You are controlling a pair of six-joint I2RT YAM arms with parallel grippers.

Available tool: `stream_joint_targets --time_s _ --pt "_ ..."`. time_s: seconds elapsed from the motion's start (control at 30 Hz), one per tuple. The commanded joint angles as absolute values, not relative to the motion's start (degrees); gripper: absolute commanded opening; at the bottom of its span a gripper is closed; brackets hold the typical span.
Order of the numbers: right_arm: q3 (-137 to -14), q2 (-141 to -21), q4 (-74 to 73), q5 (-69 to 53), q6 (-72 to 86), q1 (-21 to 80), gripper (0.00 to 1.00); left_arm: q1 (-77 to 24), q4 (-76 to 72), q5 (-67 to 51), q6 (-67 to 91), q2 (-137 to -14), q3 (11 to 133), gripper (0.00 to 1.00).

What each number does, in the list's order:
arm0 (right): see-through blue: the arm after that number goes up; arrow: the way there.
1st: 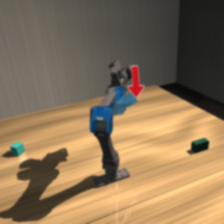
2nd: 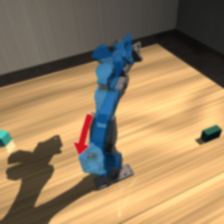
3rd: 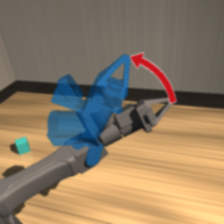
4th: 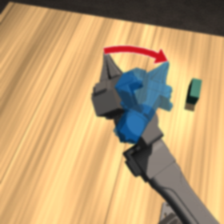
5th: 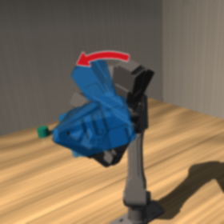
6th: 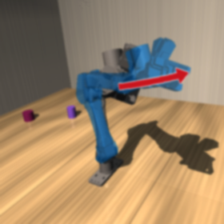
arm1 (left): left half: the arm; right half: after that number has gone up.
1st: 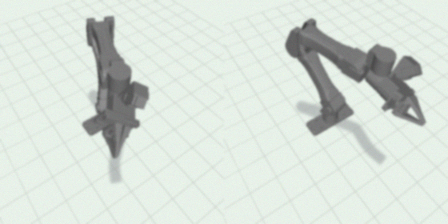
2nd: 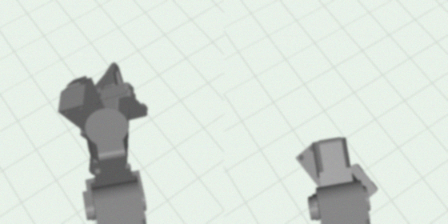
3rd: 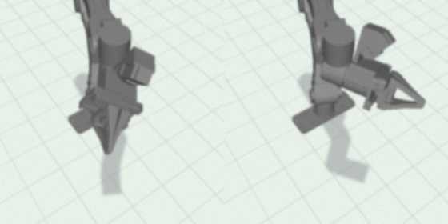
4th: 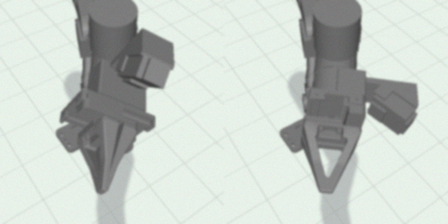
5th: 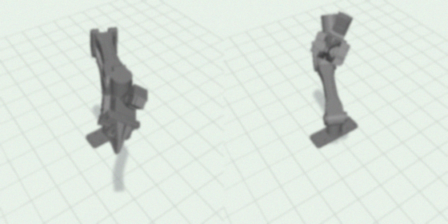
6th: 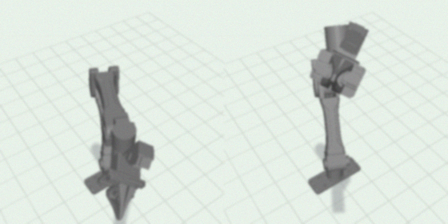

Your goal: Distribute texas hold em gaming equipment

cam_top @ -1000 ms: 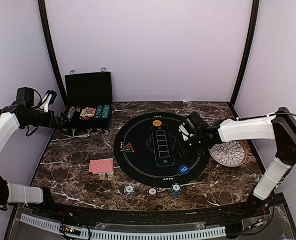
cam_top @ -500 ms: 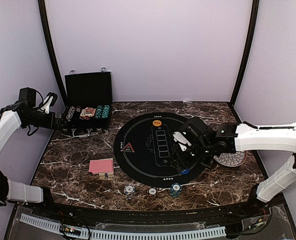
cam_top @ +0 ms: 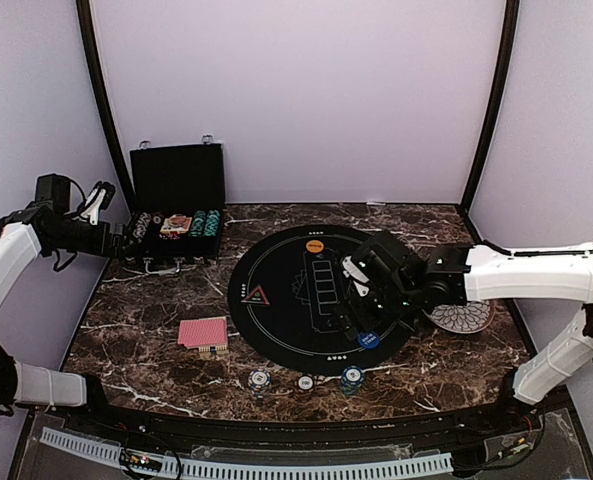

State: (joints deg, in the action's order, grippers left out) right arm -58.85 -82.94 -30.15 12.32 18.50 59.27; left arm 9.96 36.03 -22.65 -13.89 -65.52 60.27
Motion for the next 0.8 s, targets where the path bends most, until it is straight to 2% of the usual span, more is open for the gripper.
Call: stream_joint_targets --time_s 0.0,0.17,0.33,0.5,0.63,0.77 --pt "-61.85 -84.64 -24.54 17.07 18.89 56.78 0.99 9.75 31.03 -21.96 -14.75 -64.76 59.13 0.99" --pt "-61.07 -86.06 -18.25 16.92 14.70 52.49 0.99 9.71 38.93 -20.10 -20.08 -65.32 60.54 0.99" --pt "-69.97 -90.26 -24.75 11.89 18.77 46.13 0.99 9.75 43.35 -20.68 -23.60 -63.56 62.18 0.99" --pt "-79.01 -95.88 -36.74 12.39 18.68 45.28 0.99 9.76 47.12 -22.81 -19.22 -69.28 69.48 0.99" --pt "-73.99 -93.60 -28.71 8.39 18.39 45.40 0.99 9.76 46.03 -24.59 -20.04 -71.20 69.73 0.99" --pt "-72.77 -92.25 -28.28 3.87 19.04 46.86 0.98 9.75 45.19 -25.31 -21.28 -70.42 66.28 0.99"
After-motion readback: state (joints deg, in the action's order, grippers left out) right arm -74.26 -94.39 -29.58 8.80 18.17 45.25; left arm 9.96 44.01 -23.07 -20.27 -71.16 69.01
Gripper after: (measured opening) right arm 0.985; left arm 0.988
